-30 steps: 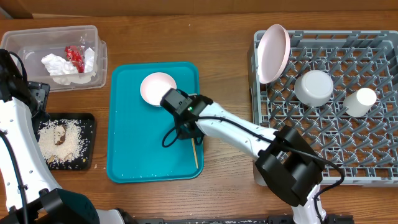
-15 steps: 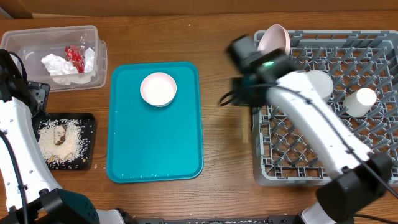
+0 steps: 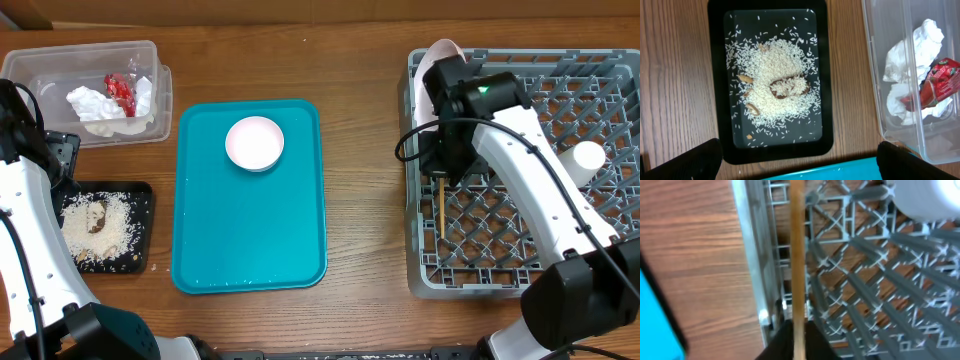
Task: Sort waste into correct bins and load items into the dishwasher
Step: 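Carry the wooden stick right and drop it into the rack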
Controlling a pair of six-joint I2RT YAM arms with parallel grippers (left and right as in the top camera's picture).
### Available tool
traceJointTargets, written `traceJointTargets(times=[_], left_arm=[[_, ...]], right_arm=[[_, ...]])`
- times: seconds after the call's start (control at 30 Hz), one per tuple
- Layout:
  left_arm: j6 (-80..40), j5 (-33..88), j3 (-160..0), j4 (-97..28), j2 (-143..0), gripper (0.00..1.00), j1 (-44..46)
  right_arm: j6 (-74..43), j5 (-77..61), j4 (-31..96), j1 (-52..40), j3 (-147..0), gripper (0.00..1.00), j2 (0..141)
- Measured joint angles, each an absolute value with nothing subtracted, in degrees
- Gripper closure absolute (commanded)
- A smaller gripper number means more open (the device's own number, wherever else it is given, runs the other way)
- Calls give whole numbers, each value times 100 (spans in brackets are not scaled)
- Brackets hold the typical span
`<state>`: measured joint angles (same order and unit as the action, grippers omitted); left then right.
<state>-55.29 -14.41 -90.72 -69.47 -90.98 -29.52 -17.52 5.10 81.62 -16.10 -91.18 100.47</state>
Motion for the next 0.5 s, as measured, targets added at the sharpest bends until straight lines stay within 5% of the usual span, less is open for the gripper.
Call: traceJointTargets(times=[0.23, 0.37, 0.5], left_arm=[[-5529, -1441, -9072, -6949, -9098, 0, -2952], [-5529, -1441, -9072, -6949, -9098, 0, -2952], [-5529, -1441, -9072, -6947, -9098, 0, -2952]], right_arm=[[-1662, 497, 8064, -1498, -8945, 76, 10047], [-1640, 425, 8066, -1498, -8945, 90, 10047], [-1658, 56, 8055, -1498, -8971, 90, 10047]])
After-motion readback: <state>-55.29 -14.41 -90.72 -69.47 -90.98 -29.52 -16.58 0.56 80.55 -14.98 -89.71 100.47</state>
